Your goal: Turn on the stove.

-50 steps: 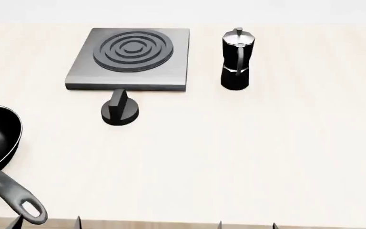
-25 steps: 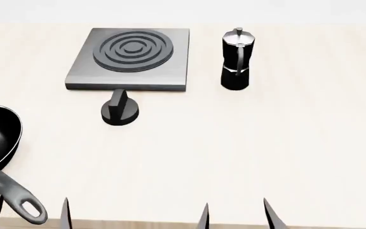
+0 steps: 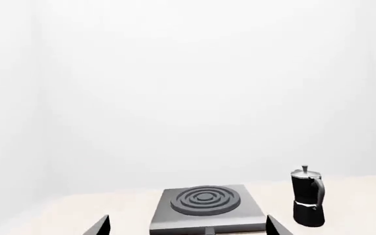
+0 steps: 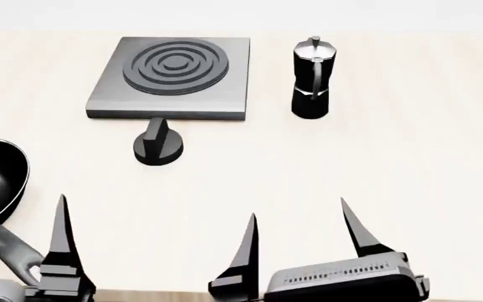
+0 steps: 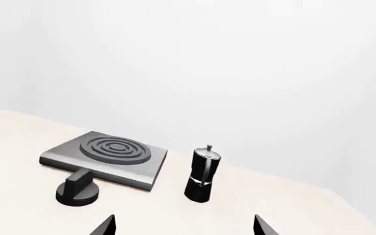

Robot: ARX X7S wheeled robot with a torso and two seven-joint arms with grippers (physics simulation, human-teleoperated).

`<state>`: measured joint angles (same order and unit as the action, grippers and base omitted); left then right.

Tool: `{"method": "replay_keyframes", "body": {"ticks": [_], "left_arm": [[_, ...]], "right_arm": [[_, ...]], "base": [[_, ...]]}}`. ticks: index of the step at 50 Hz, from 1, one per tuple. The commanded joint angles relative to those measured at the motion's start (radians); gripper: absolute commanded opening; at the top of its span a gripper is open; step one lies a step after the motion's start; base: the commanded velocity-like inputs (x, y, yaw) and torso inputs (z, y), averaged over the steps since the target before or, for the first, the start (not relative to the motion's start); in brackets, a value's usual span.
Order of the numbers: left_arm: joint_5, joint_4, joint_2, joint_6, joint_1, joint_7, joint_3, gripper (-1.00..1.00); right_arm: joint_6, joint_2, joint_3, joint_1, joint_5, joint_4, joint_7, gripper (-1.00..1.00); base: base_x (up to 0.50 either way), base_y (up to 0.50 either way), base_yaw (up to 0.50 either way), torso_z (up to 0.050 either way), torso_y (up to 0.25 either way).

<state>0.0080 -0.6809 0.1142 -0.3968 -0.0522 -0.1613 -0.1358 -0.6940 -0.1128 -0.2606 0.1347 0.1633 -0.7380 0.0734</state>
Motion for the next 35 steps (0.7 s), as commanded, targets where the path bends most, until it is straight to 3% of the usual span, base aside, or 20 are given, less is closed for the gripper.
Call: {"method": "replay_keyframes", "body": {"ticks": [1, 15, 35], "left_arm": [[0.004, -0.134, 0.005, -0.125, -0.083, -0.018, -0.019, 1.0], [0.012, -0.176, 0.031, -0.15, -0.115, -0.029, -0.038, 1.0], [-0.002, -0.226, 0.044, -0.182, -0.119, -0.055, -0.052, 1.0]], "right_arm": [[-0.136, -0.01, -0.051, 0.071, 0.032, -0.13, -0.014, 1.0], [-0.262, -0.017, -0.118, 0.172, 0.08, -0.245, -0.022, 1.0], [-0.309, -0.037, -0.181, 0.183, 0.134, -0.287, -0.004, 1.0]], "base": [[0.0, 0.0, 0.0, 0.0, 0.0], [0.0, 0.0, 0.0, 0.0, 0.0], [0.0, 0.0, 0.0, 0.0, 0.0]]}}
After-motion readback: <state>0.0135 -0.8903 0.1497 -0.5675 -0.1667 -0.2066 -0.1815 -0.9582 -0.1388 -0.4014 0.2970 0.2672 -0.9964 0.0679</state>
